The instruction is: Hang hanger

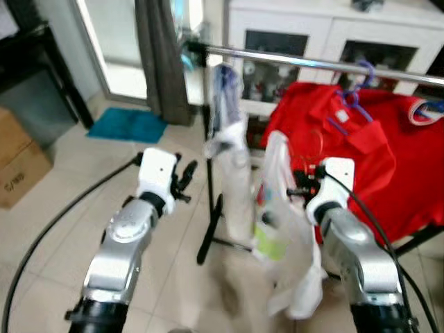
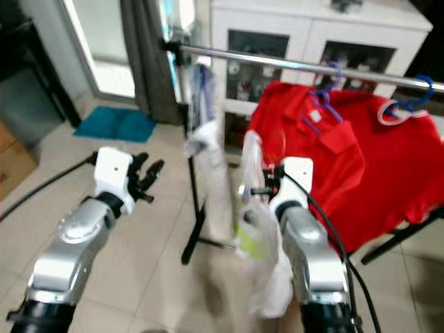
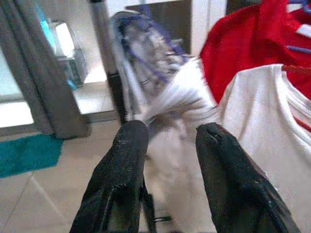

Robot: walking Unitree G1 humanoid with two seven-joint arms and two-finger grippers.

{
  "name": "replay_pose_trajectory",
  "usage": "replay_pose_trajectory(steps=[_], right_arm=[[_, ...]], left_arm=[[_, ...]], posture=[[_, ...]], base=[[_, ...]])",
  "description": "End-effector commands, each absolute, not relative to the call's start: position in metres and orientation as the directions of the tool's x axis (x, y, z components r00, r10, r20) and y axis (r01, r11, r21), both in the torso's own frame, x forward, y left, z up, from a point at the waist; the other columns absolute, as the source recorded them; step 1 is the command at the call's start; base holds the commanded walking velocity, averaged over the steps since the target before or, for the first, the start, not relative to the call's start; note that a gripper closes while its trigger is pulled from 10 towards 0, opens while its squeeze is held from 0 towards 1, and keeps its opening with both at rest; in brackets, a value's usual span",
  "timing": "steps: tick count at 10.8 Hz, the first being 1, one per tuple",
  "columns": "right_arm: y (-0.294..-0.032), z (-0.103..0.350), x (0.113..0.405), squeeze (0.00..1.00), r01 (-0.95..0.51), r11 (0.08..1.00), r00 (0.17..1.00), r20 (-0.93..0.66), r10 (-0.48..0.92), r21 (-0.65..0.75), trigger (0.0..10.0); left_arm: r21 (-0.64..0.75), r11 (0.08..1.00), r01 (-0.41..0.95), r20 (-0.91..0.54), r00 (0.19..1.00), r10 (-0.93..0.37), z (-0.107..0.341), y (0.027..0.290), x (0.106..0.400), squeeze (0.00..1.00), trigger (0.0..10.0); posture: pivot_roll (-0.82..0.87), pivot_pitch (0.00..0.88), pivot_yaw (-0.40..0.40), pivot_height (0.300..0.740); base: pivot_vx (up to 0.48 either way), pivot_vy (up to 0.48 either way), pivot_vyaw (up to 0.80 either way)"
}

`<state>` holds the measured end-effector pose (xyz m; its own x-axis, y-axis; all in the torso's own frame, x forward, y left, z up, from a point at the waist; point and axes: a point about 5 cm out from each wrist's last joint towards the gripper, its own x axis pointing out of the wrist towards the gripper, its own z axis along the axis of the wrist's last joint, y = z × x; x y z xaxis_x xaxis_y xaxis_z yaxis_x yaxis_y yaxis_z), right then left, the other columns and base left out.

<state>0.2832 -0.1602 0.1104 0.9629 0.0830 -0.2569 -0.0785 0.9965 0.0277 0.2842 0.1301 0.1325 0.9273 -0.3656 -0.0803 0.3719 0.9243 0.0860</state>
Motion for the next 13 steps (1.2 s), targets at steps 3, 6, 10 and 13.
replay_pose_trajectory(steps=[3, 6, 10, 13], right_arm=[[-0.165, 0.1186, 0.2855, 0.0, -0.062, 0.998, 0.974, -0.218, 0.065, 0.02, 10.0], [-0.1652, 0.1189, 0.2855, 0.0, -0.063, 0.998, 0.974, -0.216, 0.065, 0.017, 10.0], [-0.1658, 0.12, 0.2866, 0.0, -0.056, 0.998, 0.976, -0.21, 0.057, 0.011, 10.0], [-0.1666, 0.1227, 0.2882, 0.0, -0.041, 0.999, 0.979, -0.2, 0.046, 0.027, 10.0]], left_arm=[[0.093, 0.918, 0.386, -0.071, 0.922, -0.38, 0.1358, 0.1254, 0.2851, 0.0, 10.0], [0.096, 0.916, 0.389, -0.072, 0.921, -0.383, 0.1352, 0.1243, 0.2848, 0.0, 10.0], [0.099, 0.913, 0.395, -0.072, 0.918, -0.389, 0.1357, 0.124, 0.2858, 0.0, 10.0], [0.097, 0.914, 0.395, -0.07, 0.918, -0.39, 0.136, 0.1238, 0.285, 0.0, 10.0]], posture=[[0.13, 0.019, 0.012, 0.74], [0.13, 0.016, 0.012, 0.74], [0.13, 0.013, 0.013, 0.74], [0.13, 0.018, 0.005, 0.74]], base=[[0.312, 0.0, 0.0], [0.312, 0.0, 0.0], [0.311, 0.0, 0.0], [0.311, 0.0, 0.0]])
